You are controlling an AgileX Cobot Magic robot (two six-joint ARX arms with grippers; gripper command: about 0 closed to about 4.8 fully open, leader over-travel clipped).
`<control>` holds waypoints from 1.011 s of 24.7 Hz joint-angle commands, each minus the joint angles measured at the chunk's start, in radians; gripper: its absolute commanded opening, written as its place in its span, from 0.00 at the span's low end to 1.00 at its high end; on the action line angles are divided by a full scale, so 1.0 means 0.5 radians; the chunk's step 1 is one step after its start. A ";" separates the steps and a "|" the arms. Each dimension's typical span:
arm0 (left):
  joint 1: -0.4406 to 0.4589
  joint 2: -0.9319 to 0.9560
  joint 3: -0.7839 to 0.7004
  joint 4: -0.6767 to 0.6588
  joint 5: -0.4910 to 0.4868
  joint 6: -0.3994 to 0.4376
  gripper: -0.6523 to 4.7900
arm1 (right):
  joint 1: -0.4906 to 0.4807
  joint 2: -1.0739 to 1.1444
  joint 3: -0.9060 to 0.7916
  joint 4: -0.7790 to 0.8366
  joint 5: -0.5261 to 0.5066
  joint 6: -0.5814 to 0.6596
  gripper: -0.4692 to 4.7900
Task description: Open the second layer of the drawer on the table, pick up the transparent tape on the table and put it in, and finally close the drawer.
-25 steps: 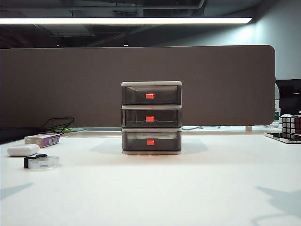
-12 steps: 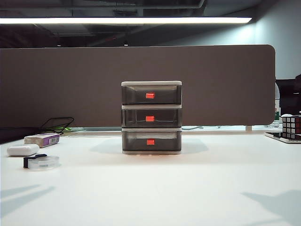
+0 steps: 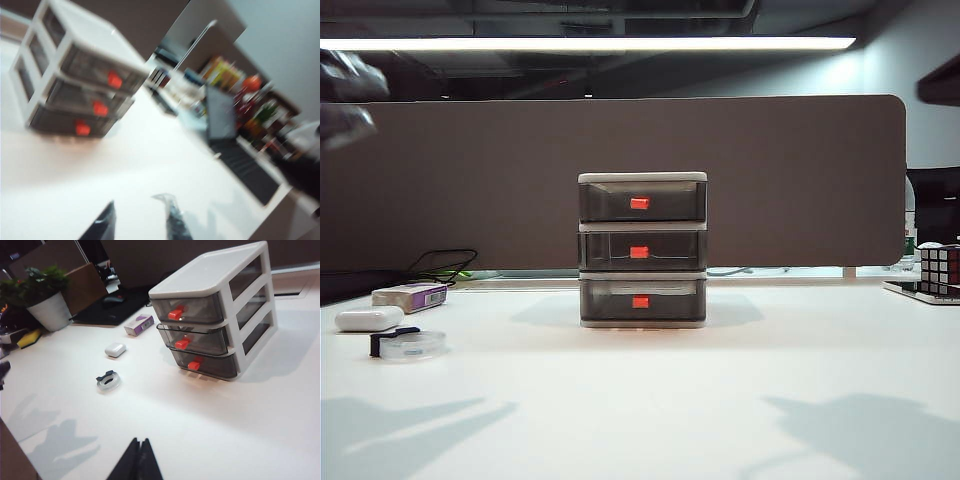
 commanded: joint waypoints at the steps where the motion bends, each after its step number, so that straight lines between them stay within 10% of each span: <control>1: -0.248 0.157 0.011 0.142 -0.337 0.198 0.35 | 0.120 0.290 0.094 0.270 0.085 -0.017 0.08; 9: -0.630 0.684 0.013 0.591 -0.986 0.606 0.35 | 0.331 1.316 0.668 0.467 0.098 -0.052 0.08; 25: -0.636 1.929 0.331 1.341 -1.028 0.719 0.35 | 0.334 1.870 1.002 0.787 0.050 -0.052 0.08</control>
